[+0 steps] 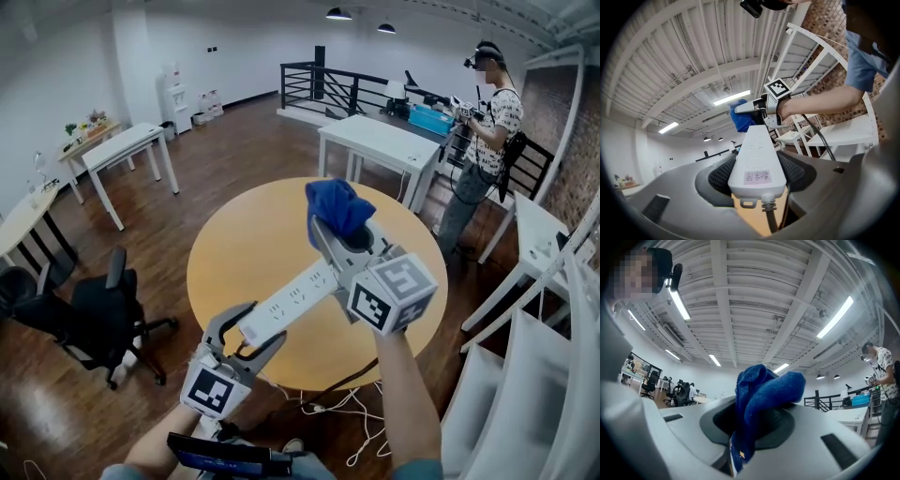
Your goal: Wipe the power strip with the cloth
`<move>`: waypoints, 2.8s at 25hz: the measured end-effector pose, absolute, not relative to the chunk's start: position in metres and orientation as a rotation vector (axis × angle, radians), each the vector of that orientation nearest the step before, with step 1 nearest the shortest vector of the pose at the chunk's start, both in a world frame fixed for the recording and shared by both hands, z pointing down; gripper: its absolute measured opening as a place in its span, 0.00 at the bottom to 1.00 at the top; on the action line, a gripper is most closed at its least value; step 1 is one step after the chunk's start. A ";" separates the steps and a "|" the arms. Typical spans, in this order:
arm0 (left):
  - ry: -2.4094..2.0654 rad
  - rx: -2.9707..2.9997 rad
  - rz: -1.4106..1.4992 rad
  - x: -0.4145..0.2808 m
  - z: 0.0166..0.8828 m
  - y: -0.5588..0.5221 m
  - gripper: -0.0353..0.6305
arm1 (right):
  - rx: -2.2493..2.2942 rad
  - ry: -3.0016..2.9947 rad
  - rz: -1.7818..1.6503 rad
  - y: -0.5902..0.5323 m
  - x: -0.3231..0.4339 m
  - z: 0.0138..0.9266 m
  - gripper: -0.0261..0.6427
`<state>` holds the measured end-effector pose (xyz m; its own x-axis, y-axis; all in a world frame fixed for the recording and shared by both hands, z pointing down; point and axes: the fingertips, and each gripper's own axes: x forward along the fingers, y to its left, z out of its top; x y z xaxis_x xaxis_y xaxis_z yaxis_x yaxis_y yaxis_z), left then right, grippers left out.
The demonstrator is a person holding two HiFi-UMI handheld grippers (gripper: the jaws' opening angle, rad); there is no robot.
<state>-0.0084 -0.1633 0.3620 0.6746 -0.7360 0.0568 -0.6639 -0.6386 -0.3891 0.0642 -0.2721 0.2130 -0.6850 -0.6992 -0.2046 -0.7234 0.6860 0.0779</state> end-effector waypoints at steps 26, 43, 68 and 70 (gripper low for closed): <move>1.188 -2.508 -0.362 -0.011 0.372 -0.182 0.48 | -0.881 2.887 0.153 -0.222 -0.043 0.251 0.14; 1.177 -2.509 -0.370 -0.010 0.373 -0.188 0.48 | -0.865 2.896 0.115 -0.225 -0.050 0.261 0.14; 1.157 -2.474 -0.352 -0.013 0.368 -0.179 0.48 | -1.086 2.748 0.178 -0.269 0.029 0.217 0.14; 1.155 -2.474 -0.358 -0.013 0.369 -0.179 0.48 | -1.096 2.735 0.185 -0.271 0.035 0.215 0.14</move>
